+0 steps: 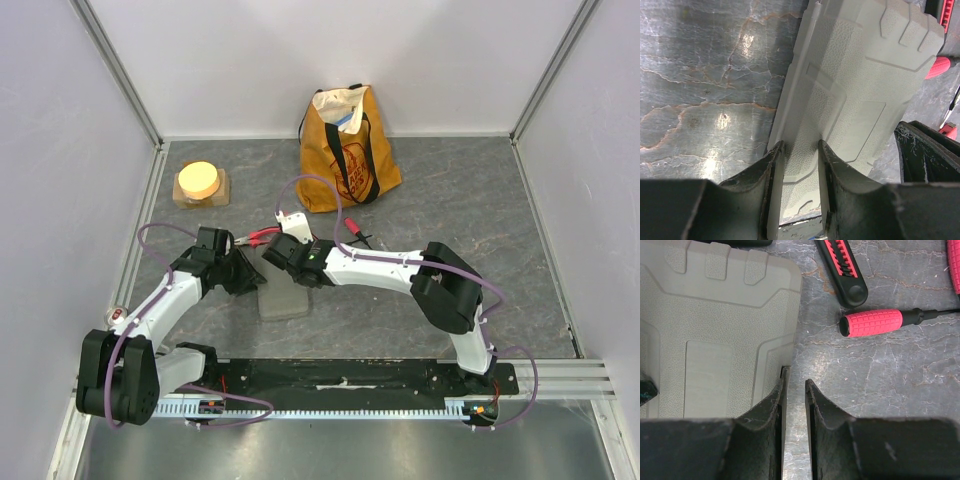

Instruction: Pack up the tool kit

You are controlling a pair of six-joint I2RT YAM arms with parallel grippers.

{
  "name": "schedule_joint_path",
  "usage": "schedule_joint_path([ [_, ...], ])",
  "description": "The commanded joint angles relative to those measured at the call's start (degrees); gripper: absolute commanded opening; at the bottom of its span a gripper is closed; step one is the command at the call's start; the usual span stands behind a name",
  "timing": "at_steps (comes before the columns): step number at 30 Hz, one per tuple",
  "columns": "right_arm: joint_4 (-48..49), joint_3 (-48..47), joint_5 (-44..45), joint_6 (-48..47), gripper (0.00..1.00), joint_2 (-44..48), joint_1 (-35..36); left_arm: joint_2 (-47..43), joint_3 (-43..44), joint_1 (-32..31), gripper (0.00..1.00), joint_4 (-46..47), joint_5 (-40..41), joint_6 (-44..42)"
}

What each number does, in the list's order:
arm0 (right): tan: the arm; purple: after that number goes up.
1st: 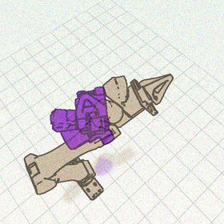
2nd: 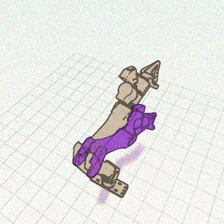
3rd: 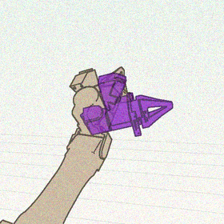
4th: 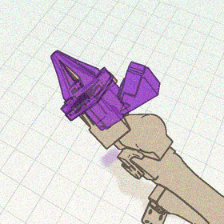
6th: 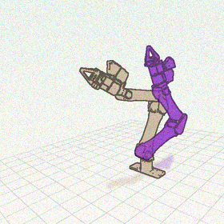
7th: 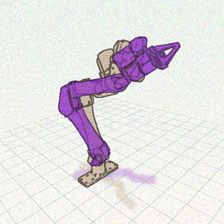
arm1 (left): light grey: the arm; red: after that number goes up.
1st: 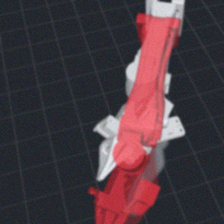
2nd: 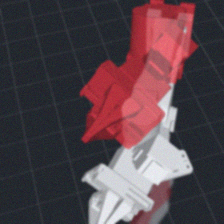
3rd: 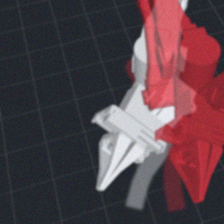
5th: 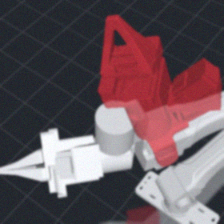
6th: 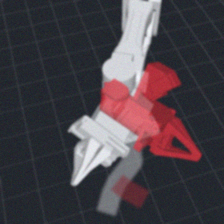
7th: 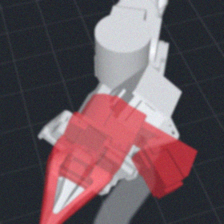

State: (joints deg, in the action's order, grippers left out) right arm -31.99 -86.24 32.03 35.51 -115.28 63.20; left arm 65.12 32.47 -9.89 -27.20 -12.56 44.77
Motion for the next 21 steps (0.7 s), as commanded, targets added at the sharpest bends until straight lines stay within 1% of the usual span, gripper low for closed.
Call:
schedule_joint_path([
  [1,-12.7,1.5,6.8,-0.8,0.26,-2.5,-2.5,1.8,-2.1,0.4,0.37,-5.6,9.0,-0.4],
  [8,-13.8,3.3,7.9,-0.2,0.26,-2.7,-3.0,1.9,-2.5,0.4,0.37,-5.9,9.5,0.0],
  [21,-14.0,7.1,11.2,1.8,0.24,1.6,-6.2,1.1,-2.1,0.4,0.34,-6.7,11.0,0.2],
])
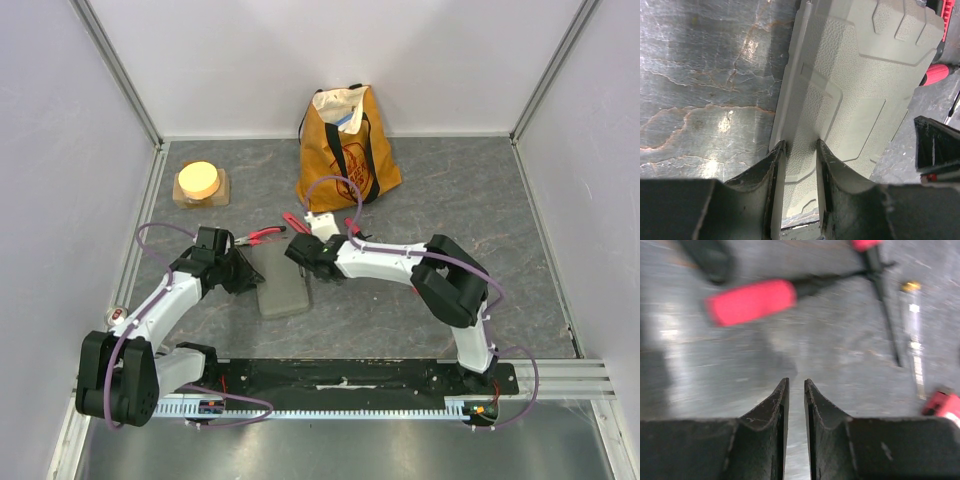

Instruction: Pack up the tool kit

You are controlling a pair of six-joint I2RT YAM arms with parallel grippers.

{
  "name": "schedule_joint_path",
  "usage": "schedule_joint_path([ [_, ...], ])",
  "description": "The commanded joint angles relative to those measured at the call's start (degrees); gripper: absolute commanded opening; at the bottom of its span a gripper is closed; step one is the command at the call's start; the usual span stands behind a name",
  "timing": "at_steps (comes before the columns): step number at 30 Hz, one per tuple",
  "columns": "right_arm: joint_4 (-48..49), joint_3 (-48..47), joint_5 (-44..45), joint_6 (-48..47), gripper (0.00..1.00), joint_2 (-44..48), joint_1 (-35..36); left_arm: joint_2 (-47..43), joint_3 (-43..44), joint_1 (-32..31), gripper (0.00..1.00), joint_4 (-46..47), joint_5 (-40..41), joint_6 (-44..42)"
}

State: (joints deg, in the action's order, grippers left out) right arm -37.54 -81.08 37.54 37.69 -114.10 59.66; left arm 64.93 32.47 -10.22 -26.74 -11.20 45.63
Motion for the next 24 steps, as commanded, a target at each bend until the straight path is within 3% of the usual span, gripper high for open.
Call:
schedule_joint_path([
  [1,-8.5,2.0,5.9,-0.4,0.24,1.2,-2.8,1.3,-2.0,0.6,0.34,-7.0,9.3,-0.8],
  [6,-6.1,0.3,4.5,-2.6,0.28,6.0,-2.7,-0.8,-1.3,0.6,0.37,-6.4,6.8,-2.1],
  [11,2.3,0.0,-6.6,-6.7,0.47,10.4,-2.7,-1.6,-0.4,0.6,0.55,-6.1,4.7,-3.1],
  [17,12.2,2.3,-22.0,-10.4,0.71,11.8,-2.7,-0.9,0.4,0.6,0.61,-5.6,3.7,-4.2],
  [20,15.3,3.0,-25.9,-11.1,0.71,11.1,-2.8,-0.5,0.9,0.7,0.61,-5.5,3.5,-4.8],
  [24,16.7,2.9,-29.0,-10.9,0.62,9.0,-3.7,-0.2,1.0,0.6,0.61,-5.5,3.1,-5.1],
])
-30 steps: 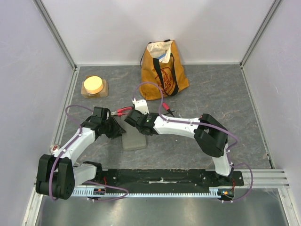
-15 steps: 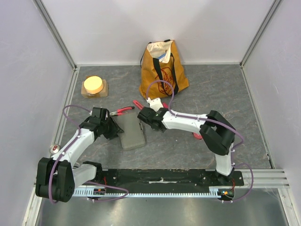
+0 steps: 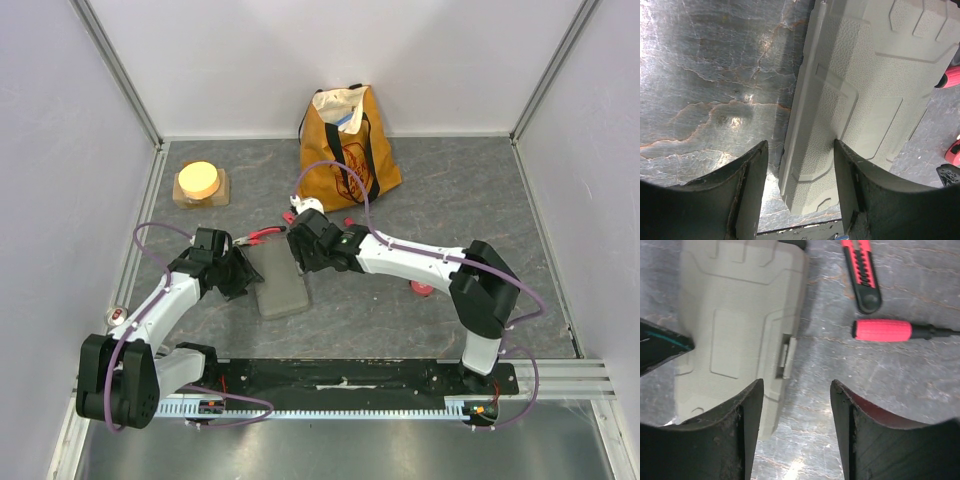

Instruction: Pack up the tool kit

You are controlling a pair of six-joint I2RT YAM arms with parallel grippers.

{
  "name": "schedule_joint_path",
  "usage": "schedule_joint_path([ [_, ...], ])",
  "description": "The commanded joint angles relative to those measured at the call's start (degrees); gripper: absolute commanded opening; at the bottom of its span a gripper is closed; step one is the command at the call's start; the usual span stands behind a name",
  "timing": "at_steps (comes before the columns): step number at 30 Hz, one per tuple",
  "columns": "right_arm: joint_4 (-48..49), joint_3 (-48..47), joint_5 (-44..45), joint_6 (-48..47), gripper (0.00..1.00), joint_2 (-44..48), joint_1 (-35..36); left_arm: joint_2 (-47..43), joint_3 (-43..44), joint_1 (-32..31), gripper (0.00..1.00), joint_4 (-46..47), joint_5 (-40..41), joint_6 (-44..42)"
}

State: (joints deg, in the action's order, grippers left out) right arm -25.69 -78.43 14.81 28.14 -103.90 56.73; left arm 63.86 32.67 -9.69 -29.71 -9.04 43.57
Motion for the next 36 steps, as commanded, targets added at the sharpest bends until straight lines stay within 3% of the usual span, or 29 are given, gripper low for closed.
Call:
schedule_joint_path([
  [1,5.5,0.5,-6.9,-1.0,0.6,-1.6,-1.1,0.9,0.8,0.1,0.61,-2.5,0.9,-3.2],
  [8,8.9,2.9,-10.0,-0.4,0.48,-3.8,-3.4,1.3,0.6,0.1,0.61,-2.5,0.5,-3.5],
  [13,10.5,3.8,-12.0,-0.6,0.47,-5.1,-4.1,1.4,0.5,0.1,0.6,-2.5,0.4,-3.4],
  [19,10.8,4.7,-10.1,-0.4,0.48,-3.9,-4.3,1.5,0.4,0.2,0.6,-2.5,0.3,-3.3],
  [26,11.7,5.0,-10.8,-1.1,0.59,-3.1,-4.3,1.6,0.2,0.1,0.6,-2.5,0.2,-3.4],
  [36,11.0,5.3,-9.3,-0.4,0.43,-6.0,-4.3,1.6,0.1,0.3,0.57,-2.5,0.5,-3.5],
])
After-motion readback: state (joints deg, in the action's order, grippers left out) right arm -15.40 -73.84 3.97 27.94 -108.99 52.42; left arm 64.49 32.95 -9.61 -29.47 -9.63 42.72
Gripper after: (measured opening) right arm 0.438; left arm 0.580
